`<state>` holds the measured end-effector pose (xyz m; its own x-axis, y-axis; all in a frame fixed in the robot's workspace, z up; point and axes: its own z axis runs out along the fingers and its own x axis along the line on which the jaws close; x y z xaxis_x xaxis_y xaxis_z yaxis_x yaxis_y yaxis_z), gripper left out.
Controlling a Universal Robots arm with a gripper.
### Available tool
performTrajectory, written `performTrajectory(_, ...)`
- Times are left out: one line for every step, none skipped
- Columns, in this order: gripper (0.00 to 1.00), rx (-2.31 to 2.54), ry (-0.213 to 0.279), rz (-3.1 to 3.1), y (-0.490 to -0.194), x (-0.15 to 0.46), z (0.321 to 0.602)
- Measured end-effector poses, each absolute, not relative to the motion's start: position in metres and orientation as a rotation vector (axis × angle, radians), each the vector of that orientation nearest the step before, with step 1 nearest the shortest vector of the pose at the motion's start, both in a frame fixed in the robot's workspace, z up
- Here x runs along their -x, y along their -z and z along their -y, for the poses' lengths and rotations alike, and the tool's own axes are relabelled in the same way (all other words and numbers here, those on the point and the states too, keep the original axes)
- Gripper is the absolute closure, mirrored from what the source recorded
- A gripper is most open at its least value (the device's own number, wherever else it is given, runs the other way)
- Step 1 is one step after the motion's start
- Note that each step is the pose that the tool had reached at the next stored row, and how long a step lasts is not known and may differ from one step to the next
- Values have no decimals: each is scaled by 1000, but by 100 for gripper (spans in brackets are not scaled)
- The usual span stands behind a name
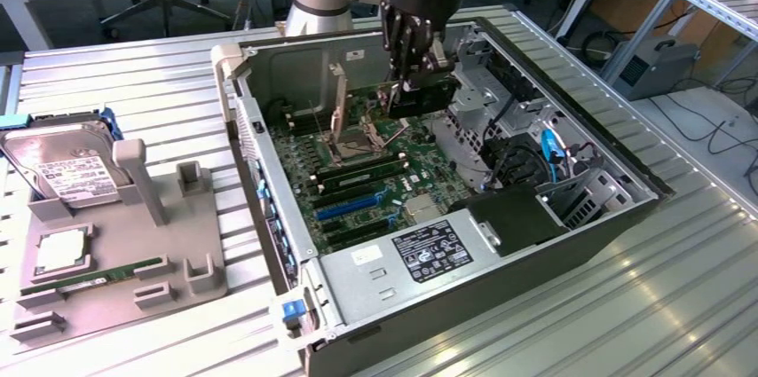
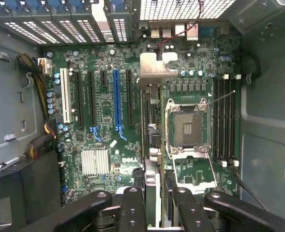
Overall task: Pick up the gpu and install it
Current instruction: 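Insert the gpu into the slot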
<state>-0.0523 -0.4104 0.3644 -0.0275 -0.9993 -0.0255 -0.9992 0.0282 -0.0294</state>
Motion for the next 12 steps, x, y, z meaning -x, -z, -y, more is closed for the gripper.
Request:
performTrajectory(73,2165,5,-2223,-364,52,410)
performTrajectory(73,2165,5,-2223,-364,52,410)
performTrajectory(73,2165,5,-2223,-364,52,410)
performTrajectory(73,2165,5,-2223,-364,52,410)
performTrajectory(73,2165,5,-2223,-364,52,410)
performTrajectory(73,2165,5,-2223,-364,52,410)
performTrajectory(73,2165,5,-2222,-364,52,411)
performTrajectory(73,2165,5,-2223,-364,52,412)
performTrajectory(73,2165,5,-2223,-364,52,412)
performTrajectory(73,2165,5,-2223,-364,52,413)
performTrajectory(73,2165,5,-2223,-364,52,414)
performTrajectory(73,2165,5,-2223,-364,52,415)
